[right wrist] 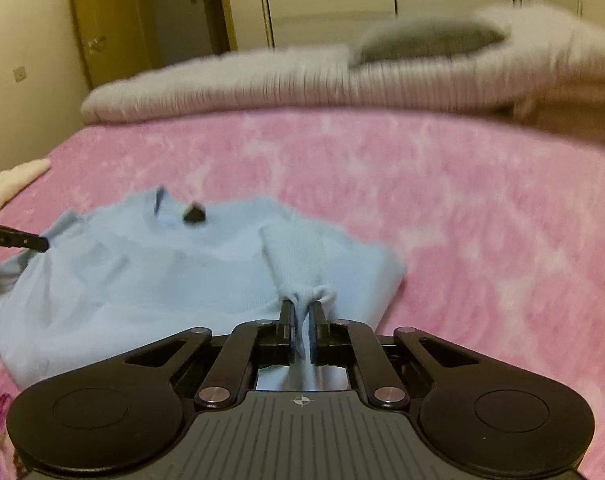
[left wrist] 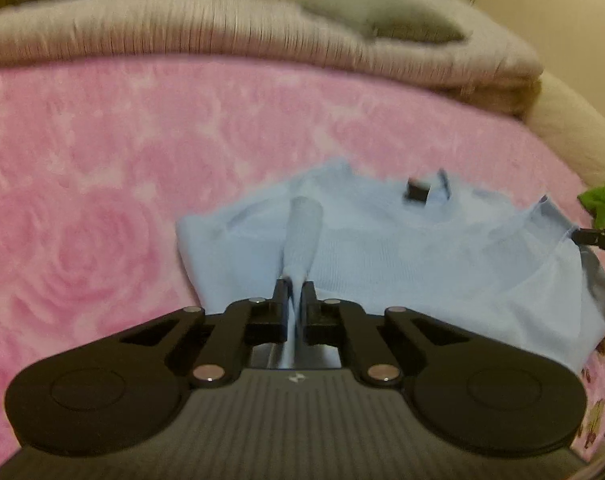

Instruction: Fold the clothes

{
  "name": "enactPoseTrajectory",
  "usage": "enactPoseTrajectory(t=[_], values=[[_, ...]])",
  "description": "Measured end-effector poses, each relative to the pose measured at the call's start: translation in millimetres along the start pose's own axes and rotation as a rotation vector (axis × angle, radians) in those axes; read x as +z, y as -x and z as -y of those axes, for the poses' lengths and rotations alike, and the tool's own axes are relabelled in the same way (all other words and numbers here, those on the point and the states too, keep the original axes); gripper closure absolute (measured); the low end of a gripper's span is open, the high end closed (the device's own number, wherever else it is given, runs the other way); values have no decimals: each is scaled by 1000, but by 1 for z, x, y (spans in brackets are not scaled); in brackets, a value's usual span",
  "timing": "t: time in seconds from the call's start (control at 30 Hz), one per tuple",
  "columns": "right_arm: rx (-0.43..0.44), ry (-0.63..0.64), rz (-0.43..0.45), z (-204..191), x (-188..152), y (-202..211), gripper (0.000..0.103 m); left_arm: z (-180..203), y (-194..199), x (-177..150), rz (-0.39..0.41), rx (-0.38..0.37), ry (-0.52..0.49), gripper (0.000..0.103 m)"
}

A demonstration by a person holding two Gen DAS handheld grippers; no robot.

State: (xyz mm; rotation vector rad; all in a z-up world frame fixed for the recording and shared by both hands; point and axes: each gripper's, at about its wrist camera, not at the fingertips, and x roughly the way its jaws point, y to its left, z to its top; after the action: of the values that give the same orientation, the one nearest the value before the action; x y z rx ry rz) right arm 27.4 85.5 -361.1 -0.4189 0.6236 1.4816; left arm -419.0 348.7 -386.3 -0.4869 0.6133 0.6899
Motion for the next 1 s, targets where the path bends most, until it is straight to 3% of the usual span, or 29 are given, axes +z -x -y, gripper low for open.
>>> enactPoseTrajectory(t=[0.13, 0.23, 0.53, 0.73, 0.83, 0.93, 1.0], values=[[-41, 6, 115, 1, 14, 9, 99, -1, 17, 10, 144, 22, 10, 99], [-98, 38, 96, -2, 23, -16, 99, -5, 9, 23, 193, 63, 25, 98], [-150, 47, 71, 5, 54, -80, 99, -14, -52, 52, 188, 136, 22, 99], [-177, 3, -72, 21, 46, -131, 98, -19, -101, 46, 66, 175, 14, 96], [-183, -15, -137, 26, 37, -142, 91, -25, -111, 43, 2, 199, 42, 85], [-255, -38, -94, 21, 38, -111, 67, -26, -88, 46, 22, 251, 57, 83], [-303, -54, -66, 18, 39, -91, 65, -22, -65, 45, 29, 296, 51, 85]])
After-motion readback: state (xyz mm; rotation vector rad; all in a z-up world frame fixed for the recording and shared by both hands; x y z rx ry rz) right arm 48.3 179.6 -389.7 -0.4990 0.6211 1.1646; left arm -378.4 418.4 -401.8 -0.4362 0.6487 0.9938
